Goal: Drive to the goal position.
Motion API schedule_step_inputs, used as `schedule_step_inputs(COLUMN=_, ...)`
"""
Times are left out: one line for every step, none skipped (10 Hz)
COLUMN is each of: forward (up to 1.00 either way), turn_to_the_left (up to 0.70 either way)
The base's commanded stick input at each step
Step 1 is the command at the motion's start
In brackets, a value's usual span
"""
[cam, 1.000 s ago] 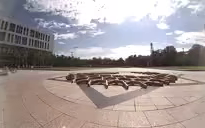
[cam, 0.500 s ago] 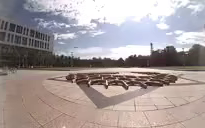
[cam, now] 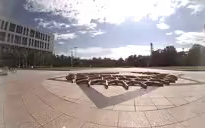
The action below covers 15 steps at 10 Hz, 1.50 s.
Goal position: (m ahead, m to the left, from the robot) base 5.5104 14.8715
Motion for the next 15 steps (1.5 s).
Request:
schedule_step_inputs(forward=0.05, turn_to_the_left=0.00)
schedule_step_inputs(forward=0.05, turn_to_the_left=0.00)
schedule_step_inputs(forward=0.05, turn_to_the_left=0.00)
schedule_step_inputs(forward=0.05, turn_to_the_left=-0.01)
schedule_step_inputs(forward=0.05, turn_to_the_left=-0.01)
schedule_step_inputs(forward=0.05, turn_to_the_left=0.00)
schedule_step_inputs(forward=0.05, turn_to_the_left=0.00)
schedule_step_inputs(forward=0.05, turn_to_the_left=0.00)
schedule_step_inputs(forward=0.05, turn_to_the_left=0.00)
schedule_step_inputs(forward=0.05, turn_to_the_left=-0.01)
schedule_step_inputs(forward=0.05, turn_to_the_left=0.00)
schedule_step_inputs(forward=0.05, turn_to_the_left=-0.01)
schedule_step_inputs(forward=0.05, turn_to_the_left=-0.01)
schedule_step_inputs(forward=0.05, turn_to_the_left=0.00)
schedule_step_inputs(forward=0.05, turn_to_the_left=0.00)
